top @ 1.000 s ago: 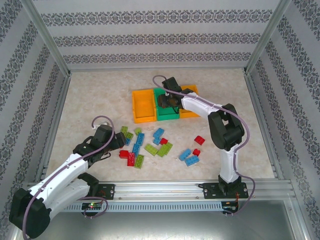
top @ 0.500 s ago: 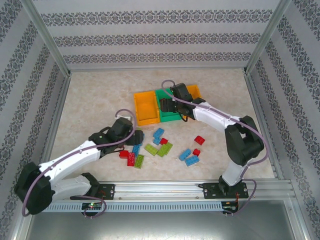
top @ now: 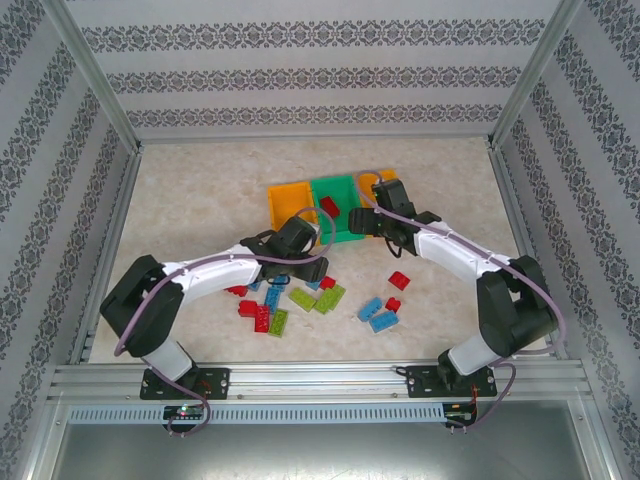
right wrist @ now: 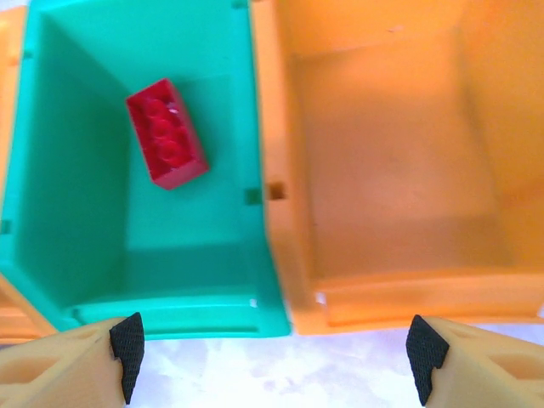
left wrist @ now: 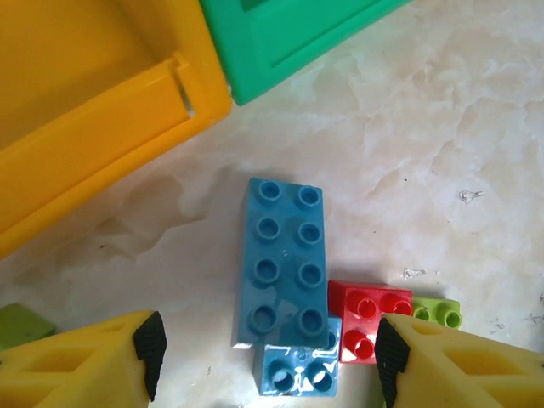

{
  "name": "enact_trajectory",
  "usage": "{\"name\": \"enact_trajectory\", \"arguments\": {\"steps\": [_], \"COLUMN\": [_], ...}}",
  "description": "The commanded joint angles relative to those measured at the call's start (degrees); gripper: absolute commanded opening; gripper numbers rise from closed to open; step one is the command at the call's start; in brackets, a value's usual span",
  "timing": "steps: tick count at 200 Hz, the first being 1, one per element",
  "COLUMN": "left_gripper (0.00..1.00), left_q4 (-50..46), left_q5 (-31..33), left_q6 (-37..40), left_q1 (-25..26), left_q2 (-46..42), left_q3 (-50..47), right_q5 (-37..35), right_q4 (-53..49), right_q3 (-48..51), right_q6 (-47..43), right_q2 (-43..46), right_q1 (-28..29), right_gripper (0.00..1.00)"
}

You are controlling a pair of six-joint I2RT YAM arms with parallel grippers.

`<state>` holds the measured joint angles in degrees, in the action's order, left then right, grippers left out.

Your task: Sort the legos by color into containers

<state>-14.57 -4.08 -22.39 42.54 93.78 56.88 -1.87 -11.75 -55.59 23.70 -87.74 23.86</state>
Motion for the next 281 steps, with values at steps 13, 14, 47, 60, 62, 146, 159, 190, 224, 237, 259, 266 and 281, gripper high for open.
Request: {"name": "enact_trajectory", "arguments": {"steps": [13, 14, 47, 60, 62, 146, 159, 190, 224, 237, 259, 266, 281], "left_gripper": [0.66, 0.66, 0.63, 0.61, 0.61, 0.59, 0.59, 0.59, 0.59, 0.59, 0.58, 0.56, 0.50], "left_q4": [-0.56, -0.56, -2.18, -2.40, -2.40, -2.69, -2.49, -3.06, -2.94, -3.08, -3.10, -3.10, -3.02], "left_q5": [-0.41, -0.41, 1.13, 1.60, 1.68, 2.32, 2.07, 2.14, 2.05, 2.13, 2.00, 2.05, 2.05], "left_q6": [1.29, 1.29, 1.66, 1.86, 1.83, 3.05, 3.05, 3.32, 3.38, 3.45, 3.41, 3.40, 3.27], "left_q1": [1.83, 1.83, 2.02, 2.10, 2.15, 2.41, 2.46, 2.54, 2.54, 2.54, 2.63, 2.63, 2.62], "left_q2": [2.27, 2.32, 4.62, 5.09, 5.14, 6.48, 6.67, 7.68, 7.82, 8.00, 8.34, 8.53, 8.62], "left_q3": [2.65, 2.68, 4.52, 4.77, 4.74, 5.24, 5.33, 5.81, 5.72, 5.78, 5.93, 5.85, 5.80], "right_q5": [0.47, 0.47, 1.01, 1.08, 1.08, 2.38, 2.41, 2.43, 2.51, 2.49, 2.02, 1.46, -0.15], "right_q4": [0.68, 0.68, 0.66, 0.58, 0.58, 0.69, 0.65, 0.50, 0.49, 0.49, 0.59, 0.64, 0.65], "right_q3": [2.91, 2.97, 4.67, 5.26, 5.35, 7.43, 7.58, 7.87, 8.04, 8.04, 8.18, 8.31, 8.62], "right_q6": [0.33, 0.36, 0.45, 0.47, 0.44, 1.15, 1.09, 1.32, 1.25, 1.16, 1.15, 1.16, 1.54], "right_q2": [3.50, 3.57, 5.11, 5.76, 5.86, 8.26, 8.25, 8.14, 8.47, 8.48, 8.49, 8.48, 8.63], "right_q1": [-1.56, -1.63, -3.16, -3.54, -3.62, -5.94, -6.10, -6.44, -6.74, -6.90, -7.51, -7.82, -8.86], "right_gripper": [0.84, 0.84, 0.84, 0.84, 0.84, 0.85, 0.85, 0.85, 0.85, 0.85, 0.85, 0.85, 0.86]}}
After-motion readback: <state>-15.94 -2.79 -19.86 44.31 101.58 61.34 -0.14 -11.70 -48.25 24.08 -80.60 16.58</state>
